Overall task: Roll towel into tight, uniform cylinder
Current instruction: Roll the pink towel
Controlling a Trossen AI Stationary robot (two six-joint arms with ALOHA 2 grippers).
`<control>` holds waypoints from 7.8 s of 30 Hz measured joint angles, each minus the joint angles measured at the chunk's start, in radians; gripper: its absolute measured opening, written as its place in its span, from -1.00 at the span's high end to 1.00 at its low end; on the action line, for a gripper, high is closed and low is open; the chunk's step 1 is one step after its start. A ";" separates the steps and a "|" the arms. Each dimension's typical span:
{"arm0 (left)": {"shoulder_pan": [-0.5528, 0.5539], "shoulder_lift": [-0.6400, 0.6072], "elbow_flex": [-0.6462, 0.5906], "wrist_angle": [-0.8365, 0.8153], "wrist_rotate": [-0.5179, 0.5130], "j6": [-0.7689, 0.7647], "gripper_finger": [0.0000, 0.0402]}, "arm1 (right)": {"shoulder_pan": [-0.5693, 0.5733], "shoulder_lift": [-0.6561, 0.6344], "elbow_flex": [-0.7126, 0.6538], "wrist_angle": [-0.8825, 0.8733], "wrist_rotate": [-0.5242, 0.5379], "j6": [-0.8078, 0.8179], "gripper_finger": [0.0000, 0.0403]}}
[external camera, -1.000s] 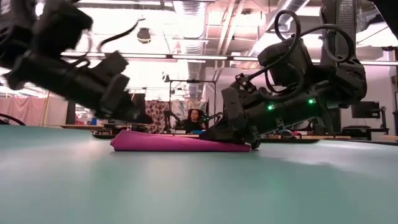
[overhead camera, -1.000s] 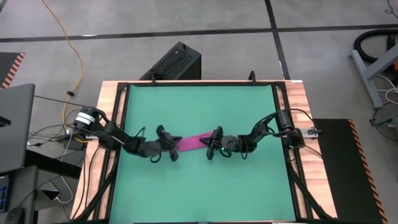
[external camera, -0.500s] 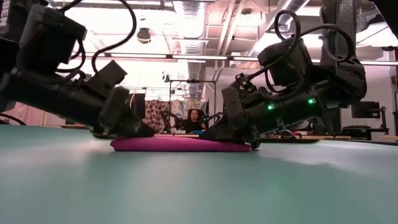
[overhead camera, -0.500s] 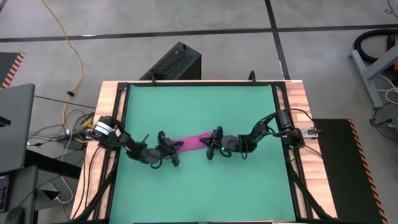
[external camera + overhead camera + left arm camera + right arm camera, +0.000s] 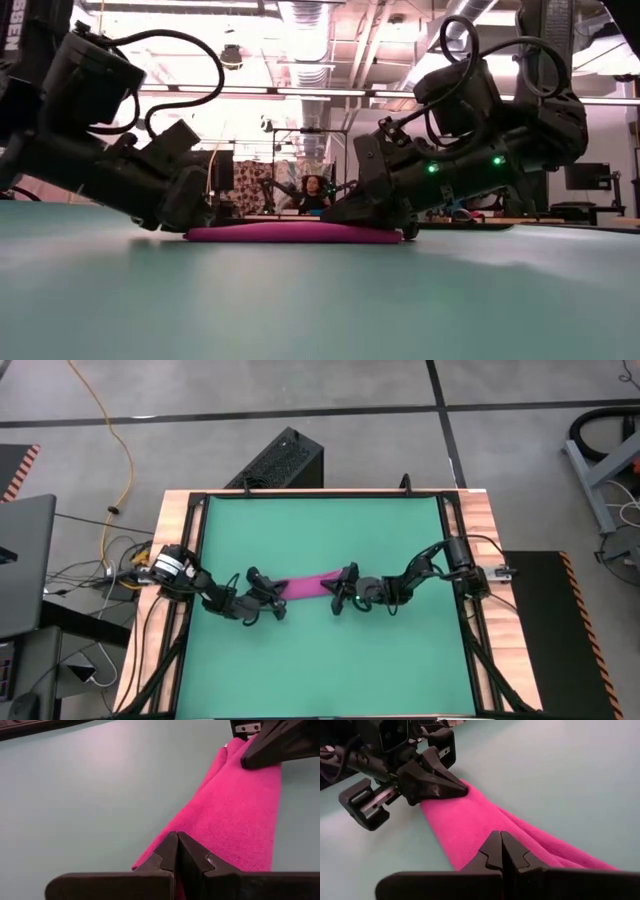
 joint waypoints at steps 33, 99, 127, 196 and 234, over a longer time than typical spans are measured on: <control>0.089 -0.005 -0.001 -0.074 0.096 0.041 1.00 | -0.015 0.055 0.055 -0.104 0.119 0.058 0.97; 0.089 -0.909 -0.001 -0.677 0.409 0.280 0.92 | -0.080 -0.346 -0.213 -0.096 0.069 -0.188 0.73; 0.087 -0.757 -0.008 -0.538 0.325 0.218 0.93 | -0.023 -0.147 -0.054 -0.132 0.202 0.120 0.74; 0.129 -0.097 0.089 -0.205 0.244 0.064 0.99 | 0.031 -0.253 0.083 -0.472 0.576 -0.041 0.96; 0.129 -0.377 0.088 -0.505 0.251 0.230 0.99 | 0.033 -0.016 0.131 -0.586 0.549 0.387 0.92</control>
